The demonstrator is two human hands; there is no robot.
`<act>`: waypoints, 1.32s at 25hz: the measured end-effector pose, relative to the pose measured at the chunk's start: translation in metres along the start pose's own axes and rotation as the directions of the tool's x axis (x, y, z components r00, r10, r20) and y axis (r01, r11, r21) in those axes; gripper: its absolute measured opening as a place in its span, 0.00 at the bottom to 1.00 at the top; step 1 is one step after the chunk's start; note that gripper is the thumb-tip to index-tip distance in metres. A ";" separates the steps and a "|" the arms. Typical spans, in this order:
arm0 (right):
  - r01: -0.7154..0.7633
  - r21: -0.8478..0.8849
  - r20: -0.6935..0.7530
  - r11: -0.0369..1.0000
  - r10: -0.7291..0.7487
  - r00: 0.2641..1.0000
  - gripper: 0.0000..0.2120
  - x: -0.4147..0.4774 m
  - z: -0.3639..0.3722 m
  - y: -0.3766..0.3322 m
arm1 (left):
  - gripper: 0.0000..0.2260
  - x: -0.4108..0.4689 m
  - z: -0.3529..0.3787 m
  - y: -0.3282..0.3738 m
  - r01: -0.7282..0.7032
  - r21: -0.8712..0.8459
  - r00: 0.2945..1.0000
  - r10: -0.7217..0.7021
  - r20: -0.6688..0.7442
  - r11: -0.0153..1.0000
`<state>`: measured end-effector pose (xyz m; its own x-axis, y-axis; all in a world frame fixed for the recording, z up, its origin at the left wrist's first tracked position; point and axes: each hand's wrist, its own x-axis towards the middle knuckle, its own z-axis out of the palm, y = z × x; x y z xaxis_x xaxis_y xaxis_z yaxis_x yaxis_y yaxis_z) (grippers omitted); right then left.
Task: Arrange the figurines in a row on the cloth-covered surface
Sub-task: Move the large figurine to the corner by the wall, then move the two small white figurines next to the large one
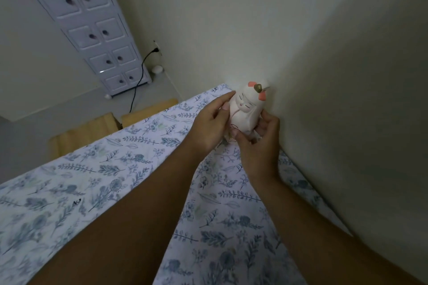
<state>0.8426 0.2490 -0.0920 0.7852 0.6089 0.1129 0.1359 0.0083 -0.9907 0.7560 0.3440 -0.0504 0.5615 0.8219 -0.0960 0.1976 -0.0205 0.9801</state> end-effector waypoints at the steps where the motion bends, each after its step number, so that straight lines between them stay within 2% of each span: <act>1: 0.006 -0.009 -0.002 1.000 -0.006 1.000 0.29 -0.001 0.001 0.002 | 0.16 0.001 -0.001 -0.002 -0.003 0.002 1.000 0.003 0.003 1.000; 7: 0.025 -0.047 -0.021 0.999 -0.026 0.999 0.31 -0.004 0.007 0.009 | 0.17 0.005 -0.001 -0.006 -0.015 0.051 0.999 0.013 0.034 0.999; 10: 0.039 -0.065 0.023 0.997 -0.038 0.999 0.31 -0.004 0.004 0.007 | 0.18 0.001 -0.001 -0.004 0.011 0.100 1.000 -0.011 0.001 0.995; 12: 0.062 -0.184 0.052 0.981 -0.053 0.997 0.32 -0.007 0.000 0.002 | 0.20 -0.014 -0.006 -0.004 0.044 0.148 0.998 -0.036 -0.057 0.988; 15: 0.097 -0.441 0.034 0.892 -0.091 0.995 0.38 -0.030 -0.004 -0.008 | 0.21 -0.058 -0.026 -0.008 0.030 0.290 0.992 0.006 -0.123 0.957; 17: 0.131 -0.469 0.058 0.873 -0.118 0.991 0.36 -0.061 0.001 -0.022 | 0.22 -0.103 -0.048 -0.012 0.042 0.354 0.986 0.018 -0.164 0.934; 19: 0.230 -0.483 0.174 0.845 -0.165 0.971 0.30 -0.100 0.014 -0.038 | 0.23 -0.152 -0.074 -0.015 0.055 0.433 0.983 0.027 -0.180 0.900; 22: 0.380 -0.493 0.451 0.783 -0.144 0.881 0.26 -0.170 0.043 -0.059 | 0.24 -0.235 -0.119 -0.023 0.102 0.532 0.973 0.028 -0.230 0.841; 25: 0.484 -0.470 0.638 0.738 -0.095 0.764 0.25 -0.245 0.074 -0.074 | 0.24 -0.319 -0.169 -0.034 0.181 0.577 0.946 0.019 -0.323 0.796; 30: 0.609 -0.412 0.809 0.677 -0.034 0.586 0.25 -0.361 0.116 -0.086 | 0.26 -0.437 -0.251 -0.063 0.328 0.612 0.888 -0.013 -0.460 0.720; 33: 0.678 -0.382 0.865 0.629 -0.016 0.502 0.27 -0.413 0.140 -0.084 | 0.31 -0.487 -0.296 -0.086 0.400 0.673 0.879 -0.054 -0.473 0.622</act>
<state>0.4221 0.1080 -0.0660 -0.1309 0.9914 0.0063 0.8481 0.1153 -0.5171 0.2275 0.1146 -0.0366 0.1031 0.9932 -0.0547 0.8886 -0.0673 0.4536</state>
